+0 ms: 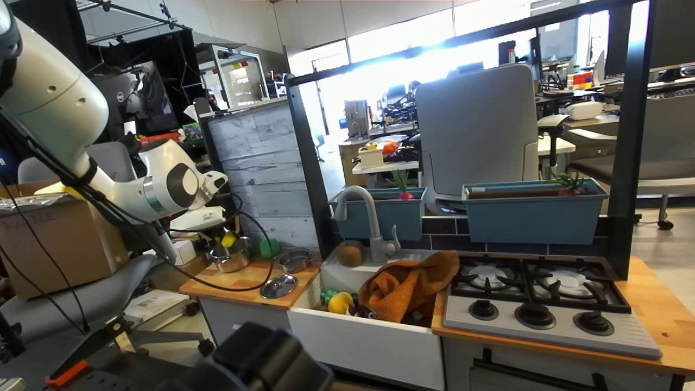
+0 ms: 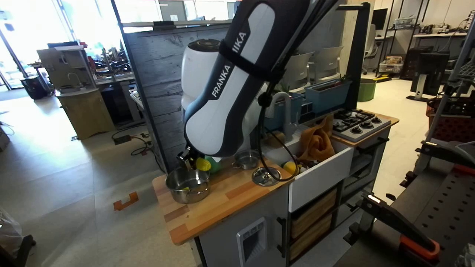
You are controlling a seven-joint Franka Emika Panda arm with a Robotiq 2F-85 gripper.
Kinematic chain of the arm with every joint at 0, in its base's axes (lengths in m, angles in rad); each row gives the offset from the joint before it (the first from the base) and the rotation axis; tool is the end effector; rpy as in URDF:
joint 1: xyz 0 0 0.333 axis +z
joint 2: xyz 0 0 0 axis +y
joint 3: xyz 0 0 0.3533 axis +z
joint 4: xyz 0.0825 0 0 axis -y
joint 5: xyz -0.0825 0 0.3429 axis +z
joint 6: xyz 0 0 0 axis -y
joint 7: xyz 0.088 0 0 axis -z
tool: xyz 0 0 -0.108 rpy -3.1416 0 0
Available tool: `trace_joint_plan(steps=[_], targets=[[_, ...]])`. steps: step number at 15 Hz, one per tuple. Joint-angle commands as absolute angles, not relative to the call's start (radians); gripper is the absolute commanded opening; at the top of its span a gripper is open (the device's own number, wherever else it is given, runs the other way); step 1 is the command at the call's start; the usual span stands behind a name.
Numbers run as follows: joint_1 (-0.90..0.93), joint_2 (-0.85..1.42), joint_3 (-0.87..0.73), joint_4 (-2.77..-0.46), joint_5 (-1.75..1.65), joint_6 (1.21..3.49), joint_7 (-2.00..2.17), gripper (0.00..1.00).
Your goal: Place the yellow cob of maize inside the silver pot on the left
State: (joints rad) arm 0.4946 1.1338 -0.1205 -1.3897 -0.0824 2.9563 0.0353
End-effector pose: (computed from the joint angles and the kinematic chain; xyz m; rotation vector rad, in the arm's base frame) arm 0.6821 0.3040 0.1176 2.9313 0.7640 0.6959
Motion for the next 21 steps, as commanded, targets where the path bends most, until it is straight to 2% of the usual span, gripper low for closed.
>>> trace_joint_plan(steps=[1,9,10,11,16,21], targets=[[0.498,1.201,-0.118,-1.268,-0.121,2.887,0.059,0.11],[0.508,1.295,-0.121,-1.112,-0.141,2.803,0.069,0.11],[0.515,1.305,-0.132,-1.094,-0.141,2.8,0.089,0.61],[0.513,1.313,-0.131,-1.082,-0.145,2.799,0.093,0.62],[0.511,1.35,-0.131,-1.018,-0.151,2.781,0.111,0.98],[0.512,1.374,-0.131,-0.969,-0.157,2.76,0.126,1.0]])
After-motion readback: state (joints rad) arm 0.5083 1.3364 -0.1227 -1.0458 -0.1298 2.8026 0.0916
